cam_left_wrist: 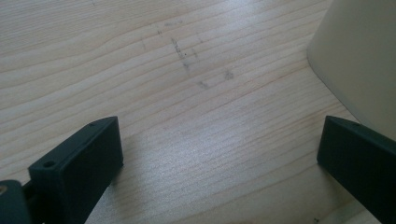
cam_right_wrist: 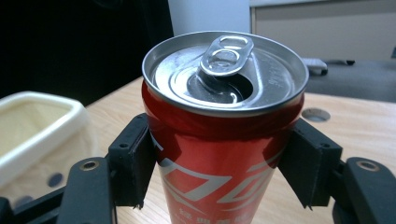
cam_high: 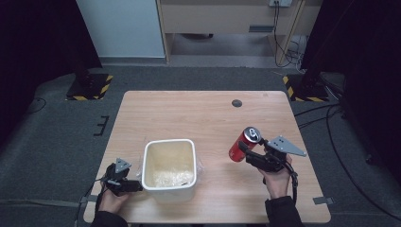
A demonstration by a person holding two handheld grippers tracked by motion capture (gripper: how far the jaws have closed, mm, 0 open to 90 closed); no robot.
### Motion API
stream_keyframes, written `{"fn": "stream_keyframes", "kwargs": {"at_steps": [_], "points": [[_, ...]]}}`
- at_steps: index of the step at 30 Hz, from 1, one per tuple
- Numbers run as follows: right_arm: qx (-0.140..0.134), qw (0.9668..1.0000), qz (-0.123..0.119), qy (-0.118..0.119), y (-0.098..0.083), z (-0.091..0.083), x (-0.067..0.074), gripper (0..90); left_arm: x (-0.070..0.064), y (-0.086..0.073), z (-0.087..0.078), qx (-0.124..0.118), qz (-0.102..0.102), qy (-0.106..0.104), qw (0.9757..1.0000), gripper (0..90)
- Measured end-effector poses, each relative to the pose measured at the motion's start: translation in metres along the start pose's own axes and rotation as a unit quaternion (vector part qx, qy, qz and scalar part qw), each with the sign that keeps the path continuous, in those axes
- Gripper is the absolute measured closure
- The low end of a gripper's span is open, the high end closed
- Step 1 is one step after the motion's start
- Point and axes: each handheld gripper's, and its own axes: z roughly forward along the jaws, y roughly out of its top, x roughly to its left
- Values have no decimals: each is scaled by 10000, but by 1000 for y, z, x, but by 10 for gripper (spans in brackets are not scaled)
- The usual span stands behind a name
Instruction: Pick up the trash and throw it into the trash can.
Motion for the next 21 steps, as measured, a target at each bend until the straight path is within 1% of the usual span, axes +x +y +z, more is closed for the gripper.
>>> {"fn": "stream_keyframes", "kwargs": {"at_steps": [3,4,5,8,9,11,12,15,17,21], "points": [[-148,9998,32,85,7,-6,2,334,0,0,0,1,2,0,10000,0],[-148,9998,32,85,7,-6,2,334,0,0,0,1,2,0,10000,0],[-251,9996,50,148,11,-9,3,334,0,0,0,5,6,2,10000,0],[-327,9993,30,181,14,-12,4,334,0,0,0,5,7,3,10000,0],[-413,9989,48,231,18,-15,6,334,0,0,0,5,7,3,10000,0],[-457,9986,51,249,19,-17,7,334,0,0,0,5,7,3,10000,0],[-530,9981,42,305,23,-20,9,334,0,0,0,5,7,2,10000,0],[-586,9977,38,337,25,-22,10,334,0,0,0,7,8,0,10000,0],[-684,9968,31,417,29,-26,13,335,0,0,0,-1,0,3,10000,0],[-761,9958,33,499,33,-29,17,334,0,0,0,7,7,0,10000,0]]}}
